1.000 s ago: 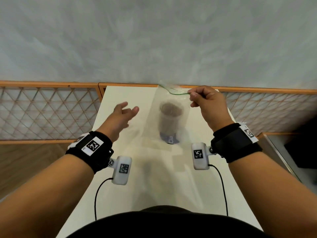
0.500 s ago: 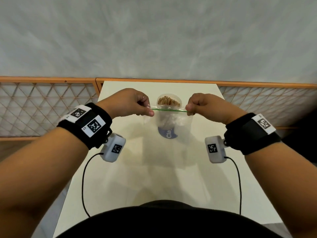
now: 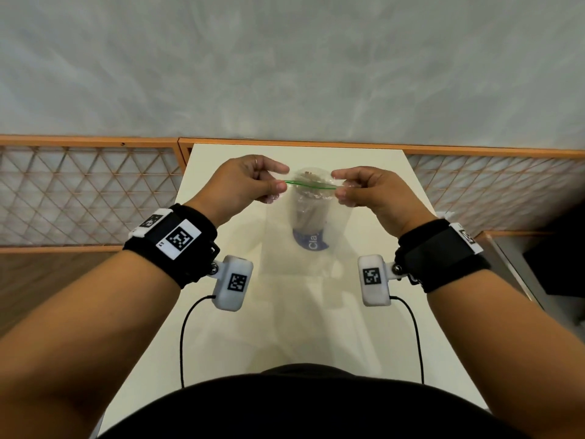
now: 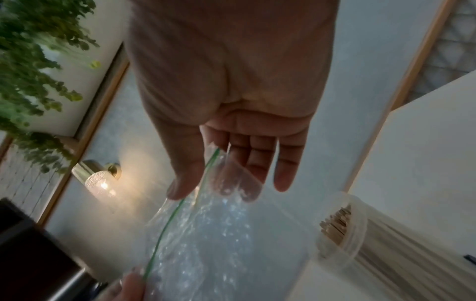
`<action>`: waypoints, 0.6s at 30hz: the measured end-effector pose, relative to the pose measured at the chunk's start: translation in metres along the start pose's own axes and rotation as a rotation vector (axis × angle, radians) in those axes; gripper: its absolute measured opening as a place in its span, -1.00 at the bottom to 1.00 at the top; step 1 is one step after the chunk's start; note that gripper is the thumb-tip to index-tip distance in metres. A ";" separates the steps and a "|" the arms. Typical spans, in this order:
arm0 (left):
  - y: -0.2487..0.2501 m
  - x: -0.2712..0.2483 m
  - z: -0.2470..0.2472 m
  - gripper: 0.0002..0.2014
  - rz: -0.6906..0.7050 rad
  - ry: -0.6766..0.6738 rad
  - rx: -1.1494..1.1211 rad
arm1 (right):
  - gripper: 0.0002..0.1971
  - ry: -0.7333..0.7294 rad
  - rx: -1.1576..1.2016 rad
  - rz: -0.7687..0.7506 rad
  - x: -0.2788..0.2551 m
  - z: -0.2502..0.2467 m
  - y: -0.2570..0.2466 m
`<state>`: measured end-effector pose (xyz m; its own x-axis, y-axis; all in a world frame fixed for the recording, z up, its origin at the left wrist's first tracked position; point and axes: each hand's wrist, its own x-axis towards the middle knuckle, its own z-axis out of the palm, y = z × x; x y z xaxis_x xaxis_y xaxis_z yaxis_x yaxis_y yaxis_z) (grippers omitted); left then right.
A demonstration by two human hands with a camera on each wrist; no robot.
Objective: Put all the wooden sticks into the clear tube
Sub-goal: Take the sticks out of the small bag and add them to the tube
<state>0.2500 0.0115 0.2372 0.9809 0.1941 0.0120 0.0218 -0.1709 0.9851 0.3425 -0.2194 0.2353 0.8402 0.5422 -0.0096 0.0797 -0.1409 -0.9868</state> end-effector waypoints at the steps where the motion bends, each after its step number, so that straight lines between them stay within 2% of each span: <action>1: 0.000 -0.001 0.003 -0.79 0.001 0.004 0.049 | -0.72 -0.031 -0.086 0.013 0.001 0.003 -0.002; 5: 0.001 -0.001 0.012 -0.89 -0.010 0.040 0.200 | -0.92 -0.046 -0.279 0.019 0.004 0.015 -0.012; 9: 0.000 -0.002 0.010 -0.92 -0.030 0.089 0.244 | -0.94 -0.037 -0.408 -0.010 0.007 0.018 -0.015; 12: 0.001 -0.004 0.010 -0.95 -0.038 0.108 0.267 | -0.89 -0.055 -0.502 -0.039 0.009 0.026 -0.015; 18: 0.001 -0.004 0.012 -0.96 -0.036 0.133 0.354 | -0.84 -0.048 -0.578 -0.102 0.015 0.047 -0.017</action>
<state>0.2485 -0.0006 0.2362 0.9452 0.3257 0.0239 0.1438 -0.4808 0.8649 0.3284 -0.1701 0.2439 0.7888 0.6117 0.0601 0.4494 -0.5073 -0.7354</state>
